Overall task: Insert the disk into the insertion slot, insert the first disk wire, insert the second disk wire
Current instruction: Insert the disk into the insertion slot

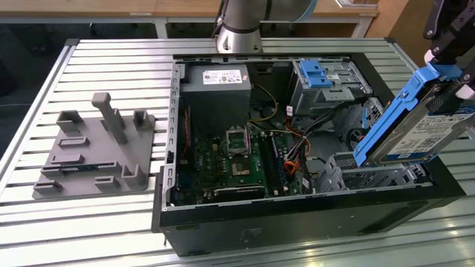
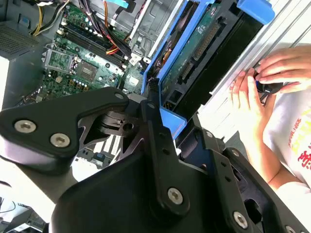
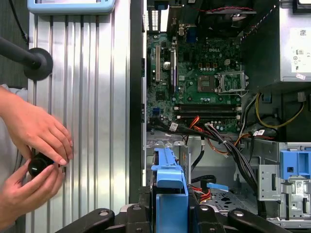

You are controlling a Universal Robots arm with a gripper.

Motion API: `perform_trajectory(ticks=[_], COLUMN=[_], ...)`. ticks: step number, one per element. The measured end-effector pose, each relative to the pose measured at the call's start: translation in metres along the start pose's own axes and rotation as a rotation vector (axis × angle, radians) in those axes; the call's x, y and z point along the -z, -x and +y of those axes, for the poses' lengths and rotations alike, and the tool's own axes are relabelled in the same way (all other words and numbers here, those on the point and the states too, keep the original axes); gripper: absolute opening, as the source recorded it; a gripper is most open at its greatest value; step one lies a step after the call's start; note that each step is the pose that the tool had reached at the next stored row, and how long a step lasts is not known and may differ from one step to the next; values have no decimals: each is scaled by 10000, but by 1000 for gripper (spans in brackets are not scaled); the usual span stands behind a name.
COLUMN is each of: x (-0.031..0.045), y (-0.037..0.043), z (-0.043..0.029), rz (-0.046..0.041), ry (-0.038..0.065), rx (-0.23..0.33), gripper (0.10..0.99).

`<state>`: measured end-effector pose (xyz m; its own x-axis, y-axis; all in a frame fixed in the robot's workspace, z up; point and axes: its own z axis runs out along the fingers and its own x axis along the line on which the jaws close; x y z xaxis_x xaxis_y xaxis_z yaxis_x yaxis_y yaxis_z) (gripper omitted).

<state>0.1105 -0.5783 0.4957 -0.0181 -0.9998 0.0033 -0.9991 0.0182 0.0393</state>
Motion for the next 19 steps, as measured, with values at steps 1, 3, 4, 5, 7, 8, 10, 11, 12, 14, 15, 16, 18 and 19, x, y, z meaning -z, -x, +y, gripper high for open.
perform_trajectory(ticks=[1, 3, 4, 5, 7, 8, 10, 11, 12, 14, 15, 16, 18, 19], x=[0, 0, 0, 0, 0, 0, 0, 0, 0, 0, 0, 0, -1, 0], y=[0, 0, 0, 0, -1, -1, -1, -2, -4, -6, -7, -9, -11, -11], z=[0, 0, 0, 0, 0, 0, 0, 0, 0, 0, 0, 0, 0, 0], rz=[0, 0, 0, -3, -49, -86, -187, -247, -304, -425, -489, -552, -677, -715], ry=[0, 0, 0, 0, 1, 2, 4, 5, 6, 8, 9, 10, 12, 13], rx=[1, 0, 0, 0, 2, 3, 7, 9, 12, 17, 19, 22, 27, 28], gripper=[365, 365, 365, 365, 365, 365, 365, 365, 365, 365, 365, 365, 365, 365])
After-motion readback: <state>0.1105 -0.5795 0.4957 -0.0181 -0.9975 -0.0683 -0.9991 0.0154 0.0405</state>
